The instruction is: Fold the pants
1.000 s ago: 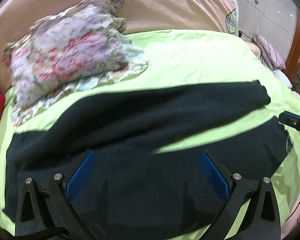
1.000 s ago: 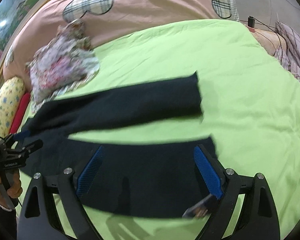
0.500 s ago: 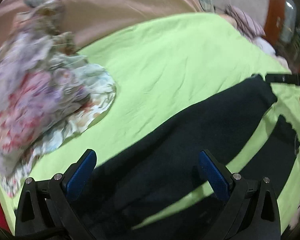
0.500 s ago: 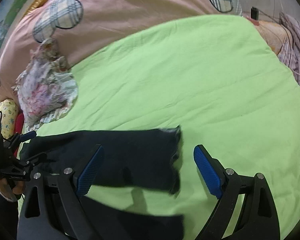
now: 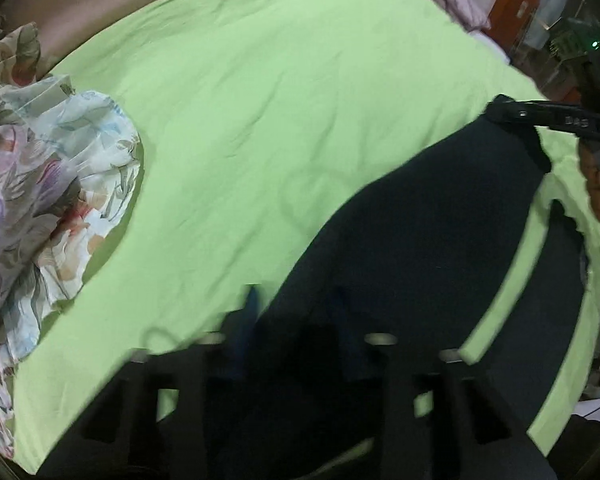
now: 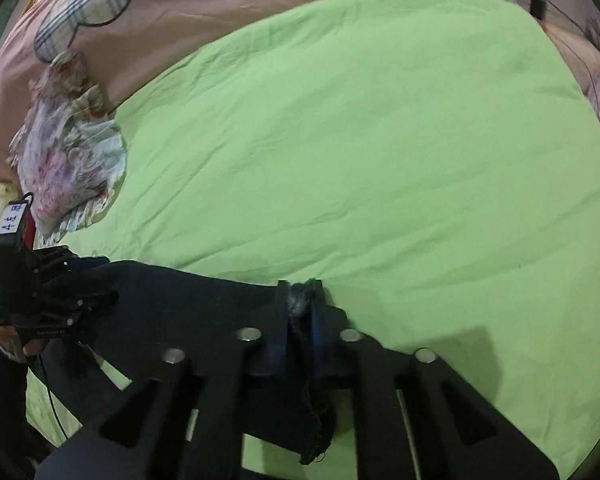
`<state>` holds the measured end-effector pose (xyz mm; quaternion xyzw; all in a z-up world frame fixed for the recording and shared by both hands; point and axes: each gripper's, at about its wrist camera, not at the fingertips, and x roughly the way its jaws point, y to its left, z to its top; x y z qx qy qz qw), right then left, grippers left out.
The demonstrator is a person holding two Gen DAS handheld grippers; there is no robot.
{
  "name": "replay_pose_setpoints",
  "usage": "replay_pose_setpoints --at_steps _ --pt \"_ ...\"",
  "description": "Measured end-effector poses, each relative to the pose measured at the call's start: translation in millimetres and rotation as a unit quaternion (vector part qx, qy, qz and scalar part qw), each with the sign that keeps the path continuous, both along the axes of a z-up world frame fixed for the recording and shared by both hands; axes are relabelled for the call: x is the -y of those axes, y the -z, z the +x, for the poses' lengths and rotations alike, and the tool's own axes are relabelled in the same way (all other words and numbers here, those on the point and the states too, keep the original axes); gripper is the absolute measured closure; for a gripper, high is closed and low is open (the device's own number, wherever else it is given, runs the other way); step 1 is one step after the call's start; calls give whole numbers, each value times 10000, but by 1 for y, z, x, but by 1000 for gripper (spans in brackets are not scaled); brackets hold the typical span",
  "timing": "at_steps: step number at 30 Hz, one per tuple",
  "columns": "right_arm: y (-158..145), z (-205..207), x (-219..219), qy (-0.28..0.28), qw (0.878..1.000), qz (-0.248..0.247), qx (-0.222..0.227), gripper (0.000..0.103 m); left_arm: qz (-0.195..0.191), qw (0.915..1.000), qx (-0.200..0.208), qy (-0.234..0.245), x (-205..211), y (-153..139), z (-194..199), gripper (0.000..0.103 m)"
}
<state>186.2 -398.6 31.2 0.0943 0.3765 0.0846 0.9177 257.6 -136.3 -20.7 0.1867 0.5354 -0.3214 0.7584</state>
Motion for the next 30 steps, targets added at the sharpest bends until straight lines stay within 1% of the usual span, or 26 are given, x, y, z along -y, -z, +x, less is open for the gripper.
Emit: replay_pose_setpoints --at_steps 1,3,6,8,11,13,14,16,18,21,22,25,28,30 --pt "-3 -3 -1 -49 9999 -61 97 95 -3 10000 52 -29 0 -2 -4 89" --pt "-9 -12 -2 -156 9994 -103 307 96 -109 9998 144 -58 -4 -10 -18 92" --pt "-16 -32 0 -290 9982 -29 520 96 -232 9994 226 -96 -11 -19 -41 93" --pt "-21 -48 3 -470 9958 48 781 96 -300 9989 343 -131 -13 -26 -62 93" --pt "-20 -69 3 -799 9916 135 1009 96 -482 9982 304 -182 -21 -32 -89 93" --pt "-13 -83 3 -1021 9890 180 1056 96 -680 9973 168 -232 -38 -34 -115 93" --pt "-7 -91 3 -1180 9870 224 1066 96 -704 9972 108 -211 -40 -30 -122 93" --pt "2 -104 1 -1321 9852 203 1073 96 -686 9974 136 -182 -41 -26 -148 93" --pt "10 -116 0 -1410 9842 113 1065 96 -618 9978 174 -158 -41 -22 -163 93" --pt "20 -134 -1 -1493 9832 -13 1053 96 -575 9981 123 -172 -46 -19 -185 93" --pt "22 -138 -1 -1506 9831 -47 1038 96 -579 9981 81 -188 -53 -21 -181 93" --pt "25 -152 -2 -1552 9821 -105 1064 96 -647 9975 54 -271 -53 -17 -194 93" --pt "26 -168 -7 -1587 9807 -183 1131 96 -710 9971 76 -277 -59 -31 -195 93" --pt "26 -177 -9 -1576 9803 -240 1170 96 -781 9966 73 -244 -63 -35 -203 93"
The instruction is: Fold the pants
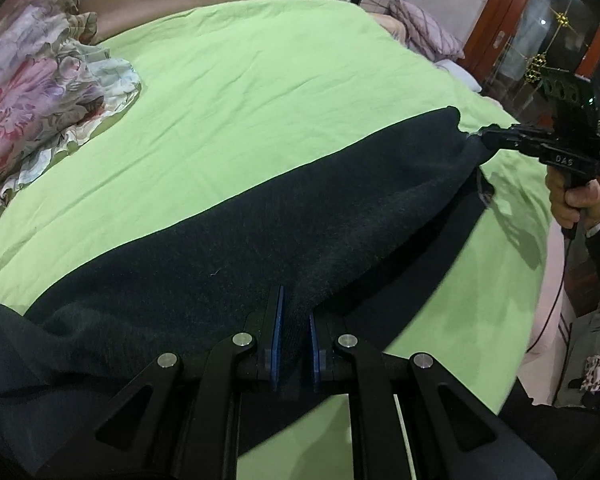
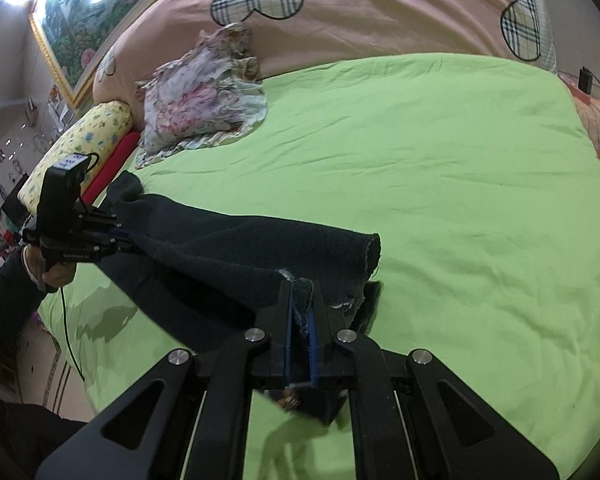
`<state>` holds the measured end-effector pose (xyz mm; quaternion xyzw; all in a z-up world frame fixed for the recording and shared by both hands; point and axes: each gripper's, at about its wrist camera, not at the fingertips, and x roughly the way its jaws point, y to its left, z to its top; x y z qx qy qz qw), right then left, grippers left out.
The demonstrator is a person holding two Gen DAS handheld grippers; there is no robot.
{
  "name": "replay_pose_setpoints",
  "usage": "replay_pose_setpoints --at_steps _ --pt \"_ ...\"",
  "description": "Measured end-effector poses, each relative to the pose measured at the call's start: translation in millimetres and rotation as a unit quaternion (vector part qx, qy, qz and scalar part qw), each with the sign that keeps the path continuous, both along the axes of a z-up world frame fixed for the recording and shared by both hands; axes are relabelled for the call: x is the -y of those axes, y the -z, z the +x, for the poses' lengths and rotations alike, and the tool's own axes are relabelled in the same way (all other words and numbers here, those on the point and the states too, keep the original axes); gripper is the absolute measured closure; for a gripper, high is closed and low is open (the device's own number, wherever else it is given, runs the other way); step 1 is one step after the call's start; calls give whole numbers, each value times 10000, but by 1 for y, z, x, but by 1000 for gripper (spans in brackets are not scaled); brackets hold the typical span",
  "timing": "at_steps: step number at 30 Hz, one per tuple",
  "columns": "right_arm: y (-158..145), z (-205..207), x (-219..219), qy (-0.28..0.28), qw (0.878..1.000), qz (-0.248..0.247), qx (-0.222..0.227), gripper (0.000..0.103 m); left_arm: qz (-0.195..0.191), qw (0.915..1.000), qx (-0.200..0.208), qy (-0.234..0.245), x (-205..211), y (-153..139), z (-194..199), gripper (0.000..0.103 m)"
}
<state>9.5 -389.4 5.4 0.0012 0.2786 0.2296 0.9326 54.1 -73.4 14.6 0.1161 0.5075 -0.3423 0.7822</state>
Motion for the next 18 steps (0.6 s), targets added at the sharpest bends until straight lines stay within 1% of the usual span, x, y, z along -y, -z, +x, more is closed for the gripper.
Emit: replay_pose_setpoints --at_steps 3,5,10,13,14,15,16,17,18 --pt "8 -8 -1 50 10000 -36 -57 96 -81 9999 -56 38 -1 0 -11 93" --pt "19 -9 1 122 9998 -35 -178 96 -71 9998 -175 43 2 6 -12 93" --pt "43 -5 2 324 9983 -166 -466 96 -57 9991 -422 -17 4 31 -12 92" --pt "47 -4 6 505 9974 -53 -518 96 -233 9984 -500 -123 0 33 -11 89" --pt "48 -2 7 560 9965 -15 -625 96 -286 9979 -545 -188 -2 33 -11 87" --pt "48 -3 6 588 9962 -7 -636 92 -341 9974 -585 -238 -3 31 -12 84" --pt "46 -6 5 692 9957 -29 -607 85 -407 9969 -616 -274 -5 29 -13 74" --pt "43 -10 5 841 9947 -94 -584 80 -436 9966 -630 -297 -5 27 -16 59" --pt "41 -14 4 982 9936 -138 -544 66 -477 9962 -638 -349 -8 24 -18 50"
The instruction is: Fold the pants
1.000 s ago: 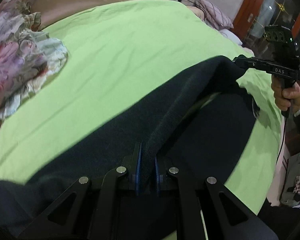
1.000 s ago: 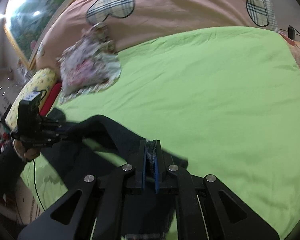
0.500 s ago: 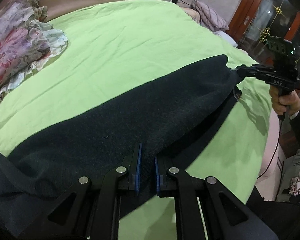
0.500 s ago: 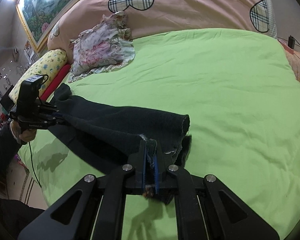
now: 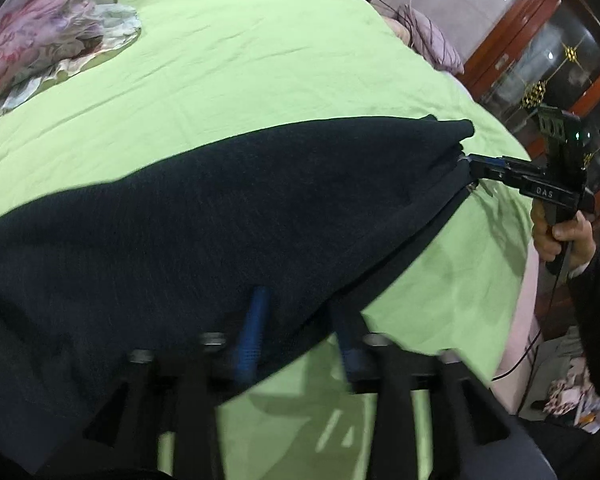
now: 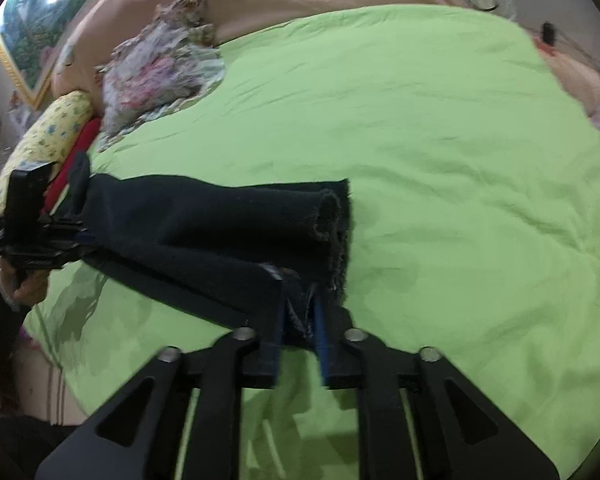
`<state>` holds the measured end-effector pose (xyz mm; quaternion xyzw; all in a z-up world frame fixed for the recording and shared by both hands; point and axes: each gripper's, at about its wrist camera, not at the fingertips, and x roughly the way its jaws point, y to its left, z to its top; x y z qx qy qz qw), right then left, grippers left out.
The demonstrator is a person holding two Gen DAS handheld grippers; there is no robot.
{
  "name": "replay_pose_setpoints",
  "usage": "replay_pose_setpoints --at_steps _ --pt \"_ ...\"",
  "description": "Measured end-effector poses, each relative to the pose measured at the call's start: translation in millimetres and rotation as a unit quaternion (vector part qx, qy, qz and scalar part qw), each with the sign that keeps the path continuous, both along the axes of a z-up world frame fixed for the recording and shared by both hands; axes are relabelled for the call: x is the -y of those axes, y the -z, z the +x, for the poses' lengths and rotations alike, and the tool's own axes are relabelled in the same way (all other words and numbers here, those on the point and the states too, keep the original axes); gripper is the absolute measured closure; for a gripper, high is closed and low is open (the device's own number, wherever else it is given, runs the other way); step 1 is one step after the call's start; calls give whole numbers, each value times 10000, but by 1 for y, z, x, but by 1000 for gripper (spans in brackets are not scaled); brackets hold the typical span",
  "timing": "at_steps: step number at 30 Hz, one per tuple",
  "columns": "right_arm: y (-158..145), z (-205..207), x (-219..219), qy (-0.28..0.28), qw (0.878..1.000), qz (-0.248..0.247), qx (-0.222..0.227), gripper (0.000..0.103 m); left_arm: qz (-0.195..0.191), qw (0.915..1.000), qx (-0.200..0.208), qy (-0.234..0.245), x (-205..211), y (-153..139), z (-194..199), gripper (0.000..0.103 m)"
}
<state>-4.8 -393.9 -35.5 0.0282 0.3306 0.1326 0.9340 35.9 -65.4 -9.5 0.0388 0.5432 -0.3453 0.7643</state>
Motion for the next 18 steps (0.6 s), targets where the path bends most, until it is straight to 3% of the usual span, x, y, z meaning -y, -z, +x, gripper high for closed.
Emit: replay_pose_setpoints --at_steps 1,2,9,18 --pt "-3 -5 0 93 9999 -16 53 59 -33 10000 25 -64 -2 -2 -2 42" --pt "-8 -13 1 128 9998 28 164 56 -94 9998 68 -133 -6 -4 -7 42" --pt "-38 -51 -8 43 9961 521 715 55 -309 9952 201 -906 -41 -19 -21 40" --pt "-42 -29 -91 -815 9922 741 576 55 -395 9769 324 -2074 -132 -40 -11 38"
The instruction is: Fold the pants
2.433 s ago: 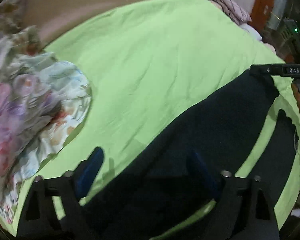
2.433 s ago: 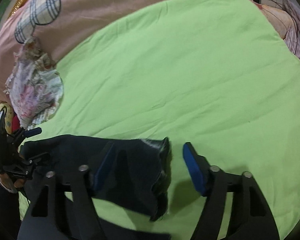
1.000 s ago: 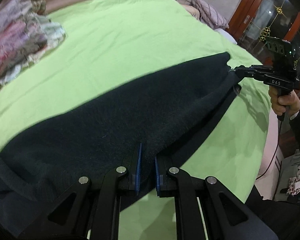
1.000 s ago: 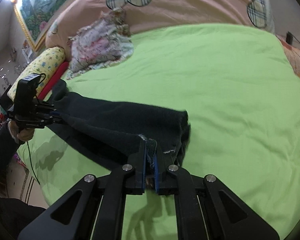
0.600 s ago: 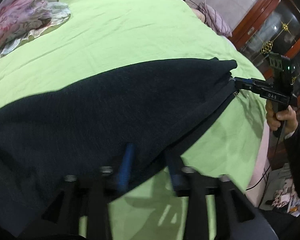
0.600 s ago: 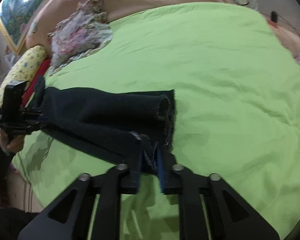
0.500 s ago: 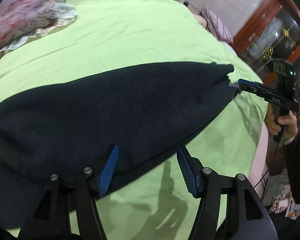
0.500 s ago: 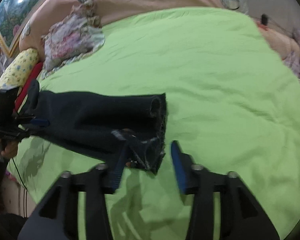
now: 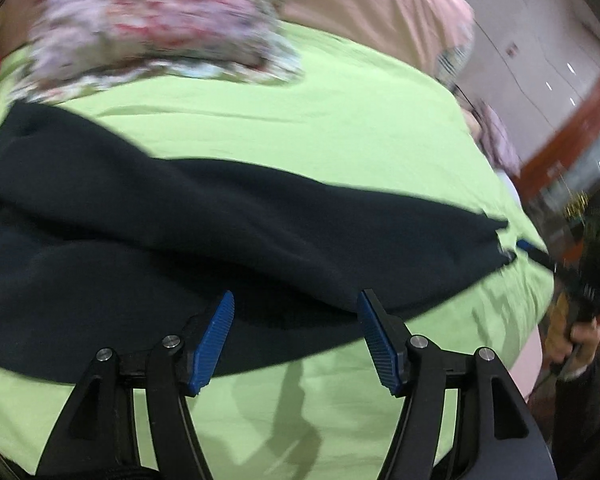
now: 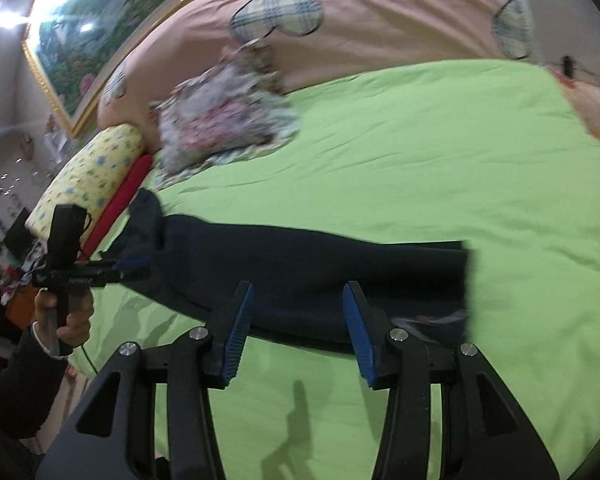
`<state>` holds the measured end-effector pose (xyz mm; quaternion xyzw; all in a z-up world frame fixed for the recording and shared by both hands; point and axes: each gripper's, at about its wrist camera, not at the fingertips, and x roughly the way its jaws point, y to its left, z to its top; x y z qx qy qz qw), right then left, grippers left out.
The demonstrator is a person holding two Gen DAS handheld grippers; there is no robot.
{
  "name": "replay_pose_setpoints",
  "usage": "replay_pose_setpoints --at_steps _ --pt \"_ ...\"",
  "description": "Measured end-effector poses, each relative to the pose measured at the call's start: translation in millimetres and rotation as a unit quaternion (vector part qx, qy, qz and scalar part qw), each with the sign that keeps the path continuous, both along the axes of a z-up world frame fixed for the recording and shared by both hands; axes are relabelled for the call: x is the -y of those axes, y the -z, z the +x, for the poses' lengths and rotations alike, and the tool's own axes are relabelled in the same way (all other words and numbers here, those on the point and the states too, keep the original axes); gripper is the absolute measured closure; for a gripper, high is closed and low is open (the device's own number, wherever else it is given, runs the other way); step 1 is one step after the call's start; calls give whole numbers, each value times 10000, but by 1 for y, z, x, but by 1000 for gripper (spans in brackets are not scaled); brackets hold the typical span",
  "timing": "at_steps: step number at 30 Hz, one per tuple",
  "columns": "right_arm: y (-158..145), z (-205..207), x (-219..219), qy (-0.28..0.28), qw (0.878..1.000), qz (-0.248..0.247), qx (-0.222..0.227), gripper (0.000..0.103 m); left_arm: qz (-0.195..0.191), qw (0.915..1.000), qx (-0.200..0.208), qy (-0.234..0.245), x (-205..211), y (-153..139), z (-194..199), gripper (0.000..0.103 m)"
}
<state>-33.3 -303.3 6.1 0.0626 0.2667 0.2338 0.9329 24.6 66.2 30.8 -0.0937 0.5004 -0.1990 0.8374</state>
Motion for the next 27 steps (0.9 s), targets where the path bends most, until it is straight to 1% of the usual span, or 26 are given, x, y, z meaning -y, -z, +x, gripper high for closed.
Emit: replay_pose_setpoints --at_steps 2,5,8,13,18,23,27 --pt "2 9 -22 -232 9997 7 -63 55 -35 9998 50 -190 -23 -5 4 38" --pt "4 20 -51 -503 9986 -20 -139 55 38 9985 120 -536 -59 -12 11 37" --pt "4 32 -76 -700 9973 -7 -208 55 166 9961 118 -863 -88 -15 18 36" --pt "3 50 -116 -1034 9940 32 -351 55 162 9902 197 -1371 -135 -18 31 36" --pt "2 68 -155 -1303 9904 -55 -456 55 216 9861 222 -1632 -173 -16 55 36" --pt "-4 88 -194 -1534 9865 -46 -574 55 232 9842 -41 -1755 -199 -11 95 35" --pt "-9 105 -224 -1738 9826 -47 -657 55 195 9859 -45 -1664 -215 -14 123 35"
